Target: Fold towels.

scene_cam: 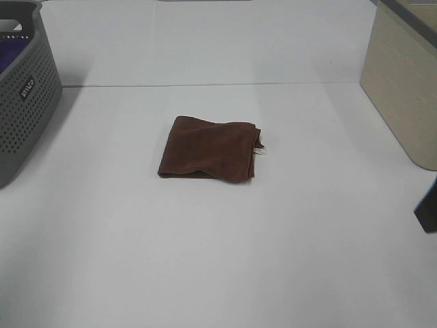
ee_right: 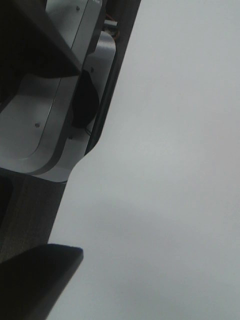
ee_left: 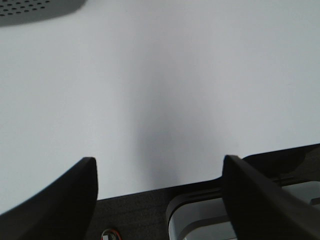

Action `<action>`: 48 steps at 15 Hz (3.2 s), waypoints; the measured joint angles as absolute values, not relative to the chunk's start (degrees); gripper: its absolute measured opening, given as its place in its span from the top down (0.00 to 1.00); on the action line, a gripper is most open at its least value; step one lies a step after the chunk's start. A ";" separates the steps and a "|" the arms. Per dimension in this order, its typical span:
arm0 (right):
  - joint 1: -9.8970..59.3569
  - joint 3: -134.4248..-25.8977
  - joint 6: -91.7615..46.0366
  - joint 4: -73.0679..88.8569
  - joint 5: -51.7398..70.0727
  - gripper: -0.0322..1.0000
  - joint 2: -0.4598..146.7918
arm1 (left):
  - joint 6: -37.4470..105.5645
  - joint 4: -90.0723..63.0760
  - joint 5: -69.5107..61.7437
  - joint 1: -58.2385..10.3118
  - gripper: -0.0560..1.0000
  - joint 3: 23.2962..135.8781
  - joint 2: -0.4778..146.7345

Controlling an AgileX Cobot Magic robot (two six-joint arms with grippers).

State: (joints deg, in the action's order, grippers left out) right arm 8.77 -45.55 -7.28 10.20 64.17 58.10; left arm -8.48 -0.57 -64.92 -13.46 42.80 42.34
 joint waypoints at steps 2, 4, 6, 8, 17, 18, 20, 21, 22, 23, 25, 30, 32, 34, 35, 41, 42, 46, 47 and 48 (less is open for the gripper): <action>8.77 -37.82 -6.47 8.08 62.28 0.15 49.33 | -8.19 -0.57 -65.03 -13.46 0.32 38.10 33.52; 8.77 -30.77 -6.47 6.25 60.73 0.15 37.01 | -2.64 -0.57 -64.86 -13.46 0.32 32.54 22.40; 8.77 -29.34 -6.47 5.79 60.85 0.15 32.43 | -0.40 -1.26 -64.80 -13.46 0.32 30.94 19.60; 8.77 -29.34 -6.47 5.73 60.85 0.15 26.18 | 2.35 -3.55 -62.62 -13.46 0.32 30.31 18.16; 8.77 -29.34 -7.56 5.73 60.96 0.16 17.36 | 6.30 -6.93 -60.45 -13.46 0.32 28.76 18.11; 8.77 -29.34 -7.56 5.73 60.96 0.16 17.36 | 6.30 -6.93 -60.45 -13.46 0.32 28.76 18.11; 8.77 -29.34 -7.56 5.73 60.96 0.16 17.36 | 6.30 -6.93 -60.45 -13.46 0.32 28.76 18.11; 8.77 -29.34 -7.56 5.73 60.96 0.16 17.36 | 6.30 -6.93 -60.45 -13.46 0.32 28.76 18.11; 8.77 -29.34 -7.56 5.73 60.96 0.16 17.36 | 6.30 -6.93 -60.45 -13.46 0.32 28.76 18.11; 8.77 -29.34 -7.56 5.73 60.96 0.16 17.36 | 6.30 -6.93 -60.45 -13.46 0.32 28.76 18.11; 8.77 -29.34 -7.56 5.73 60.96 0.16 17.36 | 6.30 -6.93 -60.45 -13.46 0.32 28.76 18.11; 0.52 -29.34 -7.56 5.73 60.91 0.16 15.07 | 6.30 -6.93 -60.45 -6.65 0.32 28.76 16.62; -0.17 -29.05 -7.56 5.73 60.91 0.16 9.51 | 6.30 -6.93 -60.45 -3.32 0.32 28.71 11.12; -0.17 -29.05 -7.56 5.73 60.91 0.16 4.18 | 6.30 -6.93 -60.45 -3.04 0.32 28.71 5.90; -0.17 -29.05 -7.56 5.73 60.91 0.16 1.60 | 6.30 -6.93 -60.45 -3.04 0.32 28.71 3.50; -0.17 -29.05 -7.56 5.79 60.91 0.16 -0.40 | 6.30 -6.99 -60.45 -3.04 0.32 28.71 -0.29; -0.17 -29.05 -7.56 5.84 60.91 0.16 -0.40 | 6.30 -6.99 -60.45 -3.04 0.32 28.71 -0.29; -0.17 -29.05 -7.56 5.84 60.91 0.16 -0.40 | 6.30 -6.99 -60.45 -3.04 0.32 28.71 -0.29; -0.17 -29.05 -7.56 5.84 60.91 0.16 -0.40 | 6.30 -6.99 -60.45 -3.04 0.32 28.71 -0.29; -0.17 -29.05 -7.56 5.84 60.91 0.16 -0.40 | 6.30 -6.99 -60.45 -3.04 0.32 28.71 -0.29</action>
State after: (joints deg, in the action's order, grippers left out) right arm -0.17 -29.05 -7.56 5.84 60.91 -0.40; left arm 6.30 -6.99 -60.45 -3.04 28.71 -0.29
